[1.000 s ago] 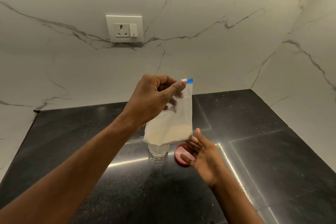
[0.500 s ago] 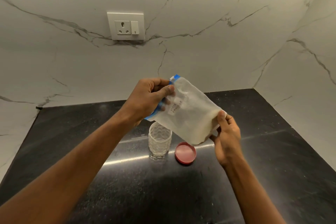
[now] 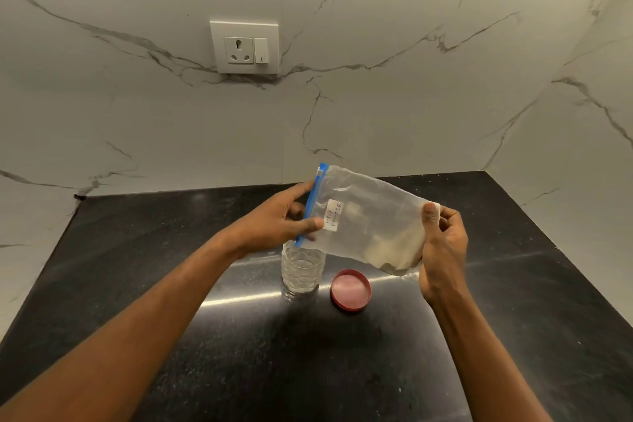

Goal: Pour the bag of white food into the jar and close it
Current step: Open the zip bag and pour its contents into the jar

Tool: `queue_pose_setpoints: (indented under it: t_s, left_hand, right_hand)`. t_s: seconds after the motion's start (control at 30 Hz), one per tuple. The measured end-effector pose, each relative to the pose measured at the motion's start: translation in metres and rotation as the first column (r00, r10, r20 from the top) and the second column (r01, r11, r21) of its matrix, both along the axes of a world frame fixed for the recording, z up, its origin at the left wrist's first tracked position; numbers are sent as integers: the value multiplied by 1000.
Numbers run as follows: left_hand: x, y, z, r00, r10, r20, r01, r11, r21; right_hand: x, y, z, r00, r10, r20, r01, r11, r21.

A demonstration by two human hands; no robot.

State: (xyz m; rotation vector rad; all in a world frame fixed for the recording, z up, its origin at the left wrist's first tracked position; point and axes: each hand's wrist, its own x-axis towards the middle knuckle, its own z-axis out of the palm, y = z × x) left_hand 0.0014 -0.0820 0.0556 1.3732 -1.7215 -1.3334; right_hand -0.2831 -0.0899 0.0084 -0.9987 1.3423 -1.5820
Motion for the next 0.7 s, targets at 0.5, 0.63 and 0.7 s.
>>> queue_pose_setpoints:
  t_s: [0.5, 0.63, 0.7]
  left_hand:
    - [6, 2, -27, 959, 254, -127, -261, 964, -47]
    - [6, 2, -35, 935, 309, -174, -321, 946, -47]
    - [7, 3, -37, 923, 316, -220, -335, 940, -56]
  right_hand:
    - [6, 5, 32, 982, 73, -171, -102, 981, -164]
    - [8, 6, 37, 978, 97, -184, -132, 973, -187]
    - [10, 6, 39, 976, 108, -188, -146, 968, -202]
